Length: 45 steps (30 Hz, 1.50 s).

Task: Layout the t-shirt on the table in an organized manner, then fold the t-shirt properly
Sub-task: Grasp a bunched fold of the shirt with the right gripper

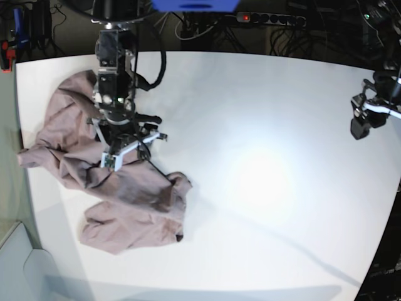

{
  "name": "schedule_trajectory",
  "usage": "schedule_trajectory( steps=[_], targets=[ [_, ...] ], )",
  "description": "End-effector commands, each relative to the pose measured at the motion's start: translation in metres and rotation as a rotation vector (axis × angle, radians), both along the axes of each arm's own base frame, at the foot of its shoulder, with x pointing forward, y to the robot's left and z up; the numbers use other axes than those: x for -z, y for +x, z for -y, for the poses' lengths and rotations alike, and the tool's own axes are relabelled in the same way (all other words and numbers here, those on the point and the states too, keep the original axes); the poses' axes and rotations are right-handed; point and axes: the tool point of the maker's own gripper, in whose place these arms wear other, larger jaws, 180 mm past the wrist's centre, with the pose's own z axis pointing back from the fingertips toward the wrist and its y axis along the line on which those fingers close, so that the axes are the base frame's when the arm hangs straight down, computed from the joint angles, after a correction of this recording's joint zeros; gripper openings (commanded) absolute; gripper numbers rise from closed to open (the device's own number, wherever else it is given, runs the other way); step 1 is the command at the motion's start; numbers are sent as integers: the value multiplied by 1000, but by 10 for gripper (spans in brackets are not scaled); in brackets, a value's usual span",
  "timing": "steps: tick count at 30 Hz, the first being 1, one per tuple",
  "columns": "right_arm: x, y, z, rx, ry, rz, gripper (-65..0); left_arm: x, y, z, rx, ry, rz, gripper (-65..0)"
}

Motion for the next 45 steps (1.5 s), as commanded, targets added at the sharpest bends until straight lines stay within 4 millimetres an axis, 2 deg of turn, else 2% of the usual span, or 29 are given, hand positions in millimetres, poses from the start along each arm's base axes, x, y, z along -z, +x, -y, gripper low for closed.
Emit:
schedule_trajectory(
  steps=[1, 7, 13, 19, 23, 26, 30, 33, 34, 36, 39, 45],
  targets=[
    [-13, 11, -1, 5, 0, 50, -279, -12, 5, -1, 8, 16, 38, -254],
    [5, 7, -18, -41, 7, 3, -279, -12, 5, -1, 9, 15, 38, -254],
    [0, 13, -19, -43, 5, 17, -280, -12, 4, -2, 6, 18, 39, -254],
    [11, 13, -19, -45, 4, -13, -281, -12, 4, -2, 5, 15, 40, -254],
    [11, 14, -19, -45, 4, -13, -288, -12, 4, -2, 5, 15, 40, -254],
    [12, 13, -12, -45, -12, -18, -356, -12, 4, -1, 5, 14, 40, -254],
    [21, 10, -11, -47, -15, -44, -497, -12, 4, -1, 5, 14, 40, -254],
    [23, 10, -6, -47, -26, -47, -635, -12, 5, -1, 8, 13, 41, -254],
    [21, 10, -5, -46, -25, -47, -650, -12, 5, -1, 8, 13, 41, -254],
    [11, 12, -4, -42, -27, -20, -650, -12, 5, -1, 8, 13, 41, -254],
    [-18, 15, 0, -33, -29, 61, -650, -12, 5, -1, 8, 13, 41, -254],
    [-126, 25, 8, -9, -43, 350, -650, -12, 5, -1, 10, 15, 40, -254]
  ],
)
